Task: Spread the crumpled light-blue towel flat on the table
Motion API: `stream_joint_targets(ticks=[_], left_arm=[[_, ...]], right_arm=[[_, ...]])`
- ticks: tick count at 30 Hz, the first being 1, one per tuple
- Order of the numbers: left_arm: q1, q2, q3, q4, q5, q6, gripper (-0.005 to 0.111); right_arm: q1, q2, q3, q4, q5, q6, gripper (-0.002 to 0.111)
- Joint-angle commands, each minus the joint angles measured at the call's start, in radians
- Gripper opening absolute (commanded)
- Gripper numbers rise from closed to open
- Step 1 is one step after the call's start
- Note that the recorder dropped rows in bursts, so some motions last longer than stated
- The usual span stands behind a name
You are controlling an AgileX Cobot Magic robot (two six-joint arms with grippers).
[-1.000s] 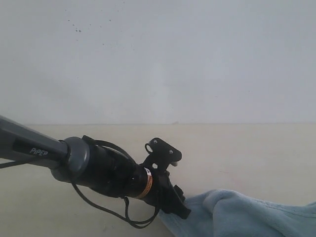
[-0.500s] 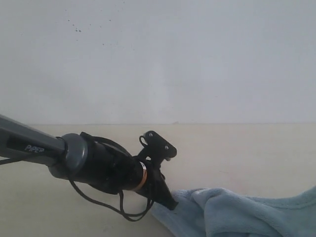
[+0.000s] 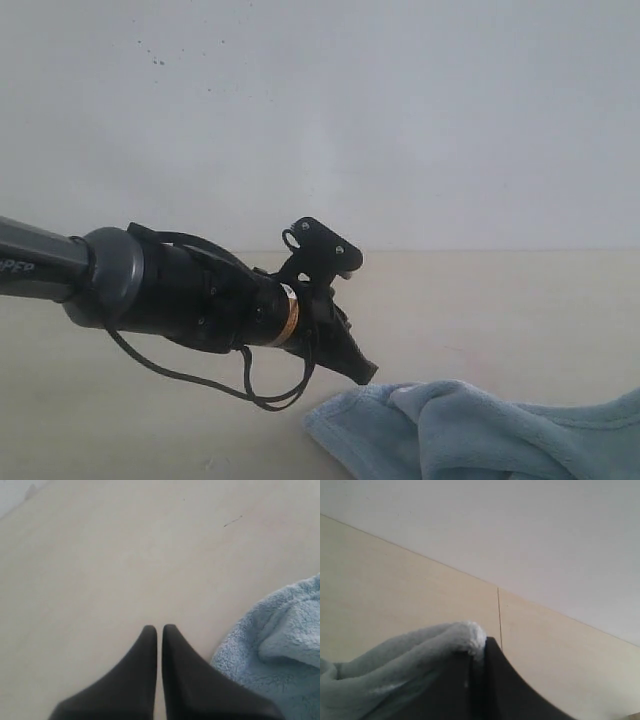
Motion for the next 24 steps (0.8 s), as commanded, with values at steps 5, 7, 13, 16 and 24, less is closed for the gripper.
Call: stream_joint_targets(ticks=[5, 7, 13, 16, 24], left_arm=[[0.033, -0.098, 0.003, -0.022, 0.079, 0.015, 0.004], [0.093, -0.167, 0.003, -0.087, 0.061, 0.015, 0.004], [0.290, -0.190, 0.071, -0.178, -0.320, -0.189, 0.004], [0.355, -0.092, 0.071, 0.074, -0.560, -0.430, 0.004], [0.357, -0.011, 0.071, 0.231, -0.579, -0.514, 0.061]], right_arm=[[0.003, -0.001, 0.000, 0.032, -0.012, -0.017, 0.000], [0.003, -0.001, 0.000, 0.040, -0.012, -0.030, 0.000], [0.003, -0.001, 0.000, 0.064, -0.012, -0.029, 0.000], [0.003, -0.001, 0.000, 0.110, -0.015, -0.036, 0.000], [0.003, -0.001, 0.000, 0.124, -0.022, -0.048, 0.000]])
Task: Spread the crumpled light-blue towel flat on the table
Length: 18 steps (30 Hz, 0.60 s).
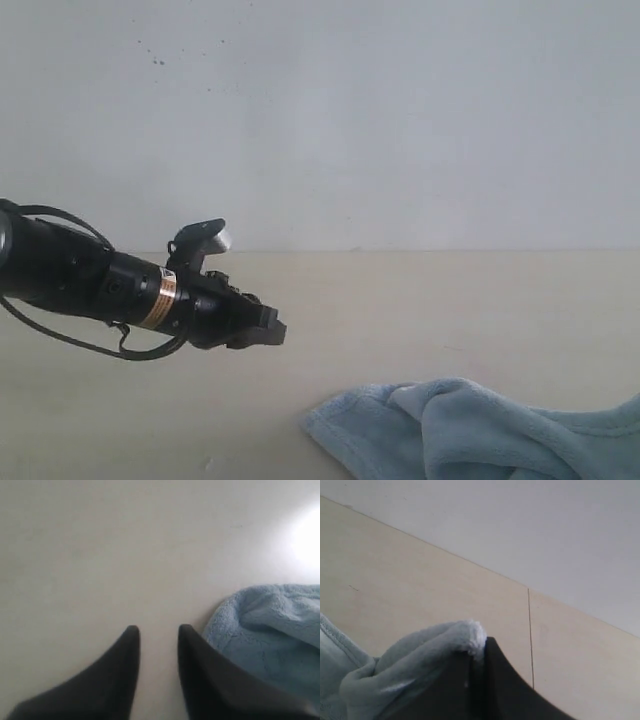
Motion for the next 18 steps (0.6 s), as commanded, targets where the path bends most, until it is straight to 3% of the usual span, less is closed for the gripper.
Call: stream_joint_targets(ticks=[1, 3, 7, 18], left_arm=[[-0.011, 0.014, 0.003, 0.025, 0.012, -0.024, 0.070], [-0.029, 0.022, 0.003, 0.025, 0.023, -0.012, 0.069], [-0.077, 0.048, 0.003, 0.025, 0.050, 0.061, 0.057], [-0.109, 0.129, 0.003, 0.025, 0.029, 0.063, 0.056]], right_arm=[[0.003, -0.001, 0.000, 0.008, -0.020, -0.006, 0.000], [0.003, -0.001, 0.000, 0.017, -0.021, -0.008, 0.000], [0.003, -0.001, 0.000, 0.024, -0.021, -0.013, 0.000], [0.003, -0.001, 0.000, 0.024, -0.031, -0.027, 0.000]])
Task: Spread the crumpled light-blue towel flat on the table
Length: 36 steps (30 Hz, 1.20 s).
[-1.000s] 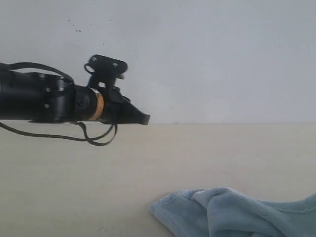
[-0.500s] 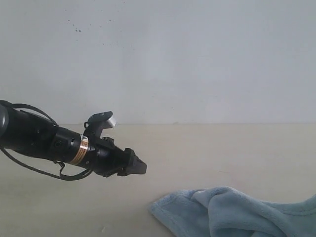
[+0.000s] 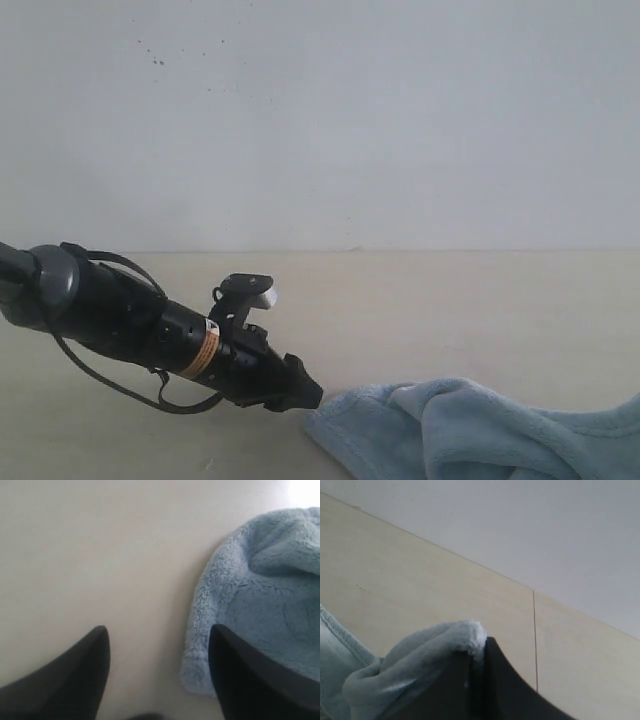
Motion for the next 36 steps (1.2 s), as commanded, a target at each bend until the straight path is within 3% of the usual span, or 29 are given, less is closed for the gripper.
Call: stream_joint_targets(ticks=[1, 21, 24, 29, 36], left_arm=[[-0.007, 0.015, 0.000, 0.005, -0.035, 0.001, 0.056], [-0.074, 0.043, 0.000, 0.005, -0.052, 0.001, 0.056], [-0.074, 0.046, 0.000, 0.005, -0.039, 0.001, 0.044], [-0.074, 0.046, 0.000, 0.005, -0.002, 0.035, 0.010], [-0.074, 0.038, 0.000, 0.005, -0.002, 0.035, 0.011]], right_arm=[[0.003, -0.001, 0.000, 0.001, -0.025, -0.006, 0.000], [0.003, -0.001, 0.000, 0.009, -0.027, -0.006, 0.000], [0.003, -0.001, 0.000, 0.009, -0.027, -0.006, 0.000], [0.003, -0.001, 0.000, 0.009, -0.027, -0.006, 0.000], [0.003, -0.001, 0.000, 0.015, -0.031, -0.006, 0.000]])
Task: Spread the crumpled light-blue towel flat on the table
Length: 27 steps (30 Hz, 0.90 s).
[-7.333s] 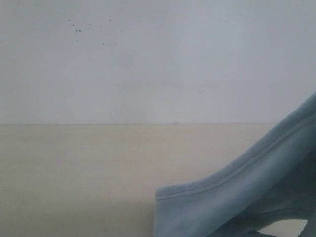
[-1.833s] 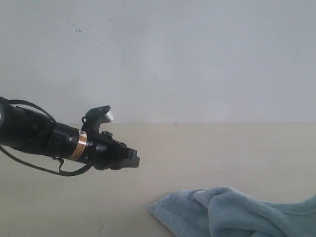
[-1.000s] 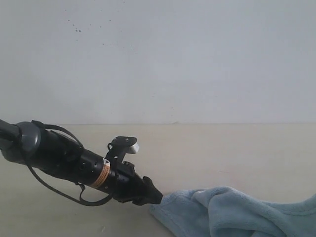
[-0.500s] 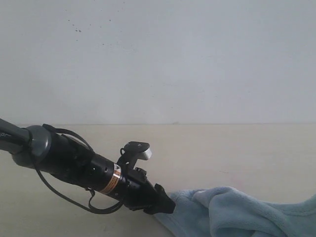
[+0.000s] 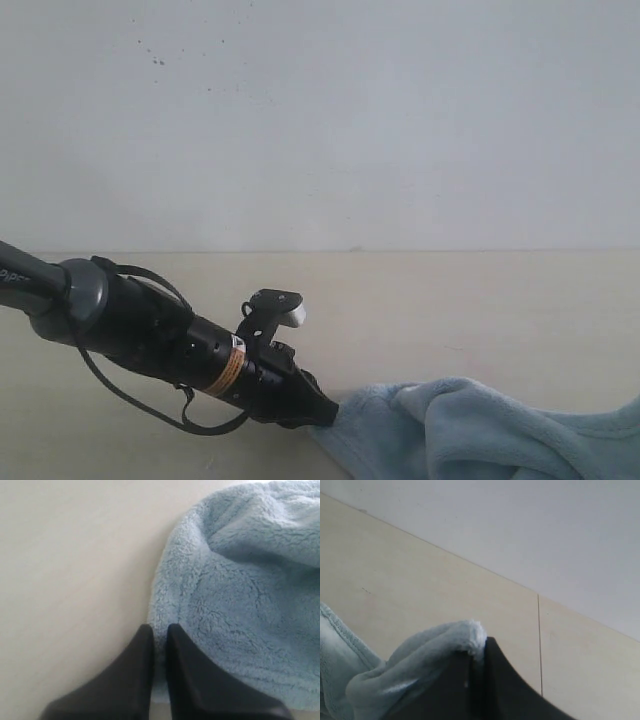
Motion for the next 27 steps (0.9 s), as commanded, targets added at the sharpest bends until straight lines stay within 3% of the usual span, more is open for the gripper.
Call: stream_joint_targets(ticks=[1, 5, 13, 27], left_arm=[[-0.011, -0.002, 0.008, 0.020, 0.024, 0.008, 0.010], [-0.002, -0.082, 0.008, 0.020, 0.054, 0.008, 0.005], [0.089, -0.284, 0.024, 0.020, 0.042, -0.008, 0.005], [0.340, -0.664, 0.219, 0.020, 0.041, 0.048, 0.005]], right_arm=[[0.003, -0.001, 0.000, -0.001, -0.021, -0.002, 0.000], [0.003, -0.001, 0.000, 0.010, -0.021, -0.002, 0.000], [0.003, -0.001, 0.000, 0.021, -0.035, -0.012, 0.000], [0.003, 0.115, 0.000, -0.139, -0.088, -0.041, 0.000]])
